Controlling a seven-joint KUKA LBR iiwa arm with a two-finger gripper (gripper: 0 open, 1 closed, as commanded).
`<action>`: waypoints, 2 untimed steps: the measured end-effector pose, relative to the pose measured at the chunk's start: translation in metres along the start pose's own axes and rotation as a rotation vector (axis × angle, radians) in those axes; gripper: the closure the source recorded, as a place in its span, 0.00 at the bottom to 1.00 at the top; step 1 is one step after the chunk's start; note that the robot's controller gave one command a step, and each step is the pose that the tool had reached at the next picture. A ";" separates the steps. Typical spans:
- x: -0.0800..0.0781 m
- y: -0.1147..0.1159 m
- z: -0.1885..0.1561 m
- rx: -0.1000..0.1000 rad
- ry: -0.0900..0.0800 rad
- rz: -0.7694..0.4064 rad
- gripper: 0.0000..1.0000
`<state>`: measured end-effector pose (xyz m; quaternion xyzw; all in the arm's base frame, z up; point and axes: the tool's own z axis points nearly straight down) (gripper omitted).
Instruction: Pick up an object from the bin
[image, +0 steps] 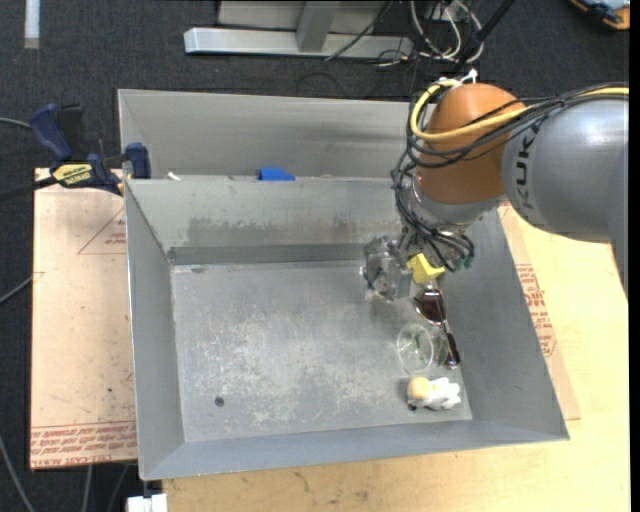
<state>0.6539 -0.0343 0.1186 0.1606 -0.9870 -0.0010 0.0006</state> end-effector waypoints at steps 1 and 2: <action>-0.002 0.000 -0.018 0.004 -0.008 0.000 1.00; -0.002 0.000 -0.025 0.004 -0.011 0.000 1.00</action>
Offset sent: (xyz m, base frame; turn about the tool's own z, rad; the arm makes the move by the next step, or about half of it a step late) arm -0.0001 0.0002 0.0226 0.0000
